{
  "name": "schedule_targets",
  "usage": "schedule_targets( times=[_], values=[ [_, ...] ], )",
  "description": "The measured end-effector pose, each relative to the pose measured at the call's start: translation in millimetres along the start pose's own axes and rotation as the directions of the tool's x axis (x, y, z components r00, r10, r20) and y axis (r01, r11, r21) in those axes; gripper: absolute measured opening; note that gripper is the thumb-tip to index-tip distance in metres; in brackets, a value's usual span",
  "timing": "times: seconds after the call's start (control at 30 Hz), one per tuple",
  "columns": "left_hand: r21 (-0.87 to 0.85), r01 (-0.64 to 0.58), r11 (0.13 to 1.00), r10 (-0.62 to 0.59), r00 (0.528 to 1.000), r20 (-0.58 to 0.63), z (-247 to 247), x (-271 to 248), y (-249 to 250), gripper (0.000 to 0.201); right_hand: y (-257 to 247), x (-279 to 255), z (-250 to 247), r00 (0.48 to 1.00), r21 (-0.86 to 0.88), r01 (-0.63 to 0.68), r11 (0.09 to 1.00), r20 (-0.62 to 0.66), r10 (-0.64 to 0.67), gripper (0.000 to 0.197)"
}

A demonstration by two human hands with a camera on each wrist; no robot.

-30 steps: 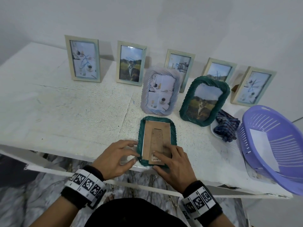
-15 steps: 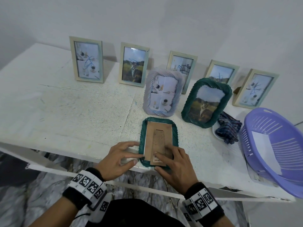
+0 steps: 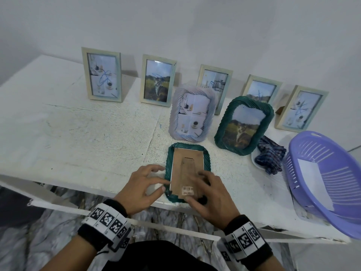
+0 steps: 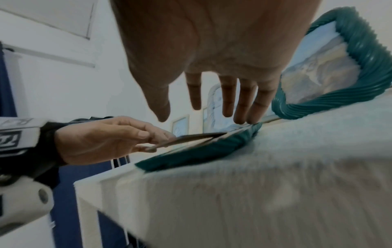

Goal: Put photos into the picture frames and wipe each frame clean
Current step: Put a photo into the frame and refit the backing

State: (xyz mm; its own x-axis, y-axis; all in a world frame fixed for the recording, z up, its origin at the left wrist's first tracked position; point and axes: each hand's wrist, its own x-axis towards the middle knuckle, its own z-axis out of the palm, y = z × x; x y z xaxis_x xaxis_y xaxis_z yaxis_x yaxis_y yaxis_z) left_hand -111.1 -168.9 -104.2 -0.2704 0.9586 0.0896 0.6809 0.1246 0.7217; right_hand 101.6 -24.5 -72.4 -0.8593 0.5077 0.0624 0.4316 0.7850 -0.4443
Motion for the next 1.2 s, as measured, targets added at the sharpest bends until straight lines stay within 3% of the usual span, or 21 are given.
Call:
schedule_targets(
  times=[0.1, 0.17, 0.27, 0.37, 0.8, 1.13, 1.2],
  values=[
    [0.158, -0.074, 0.985, 0.079, 0.997, -0.025, 0, 26, 13, 0.032, 13, 21, -12, 0.994, 0.055, -0.097, 0.994, -0.04, 0.099, 0.059],
    [0.286, -0.131, 0.949, 0.115, 0.991, 0.071, 1, 48, 25, 0.042, 25, 39, -15, 0.984, 0.013, -0.17, 0.985, -0.042, 0.17, 0.054],
    [0.432, -0.119, 0.894, 0.019, 0.973, 0.228, 1, 73, 41, 0.066, 40, 61, -15, 0.962, -0.06, -0.269, 0.961, 0.042, 0.271, 0.052],
    [0.521, -0.122, 0.845, -0.041, 0.956, 0.289, 5, 85, 43, 0.077, 45, 73, -16, 0.955, -0.07, -0.272, 0.96, 0.105, 0.278, 0.043],
    [0.528, -0.13, 0.839, -0.033, 0.957, 0.287, 6, 86, 37, 0.068, 61, 77, -24, 0.918, 0.283, -0.382, 0.88, 0.225, 0.326, 0.045],
    [0.509, -0.124, 0.852, -0.039, 0.954, 0.297, 4, 86, 38, 0.07, 54, 78, -19, 0.929, 0.191, -0.354, 0.915, 0.18, 0.322, 0.047],
    [0.484, -0.13, 0.865, -0.043, 0.943, 0.33, 2, 86, 36, 0.071, 47, 75, -18, 0.927, 0.101, -0.356, 0.929, 0.16, 0.338, 0.046]
  ],
)
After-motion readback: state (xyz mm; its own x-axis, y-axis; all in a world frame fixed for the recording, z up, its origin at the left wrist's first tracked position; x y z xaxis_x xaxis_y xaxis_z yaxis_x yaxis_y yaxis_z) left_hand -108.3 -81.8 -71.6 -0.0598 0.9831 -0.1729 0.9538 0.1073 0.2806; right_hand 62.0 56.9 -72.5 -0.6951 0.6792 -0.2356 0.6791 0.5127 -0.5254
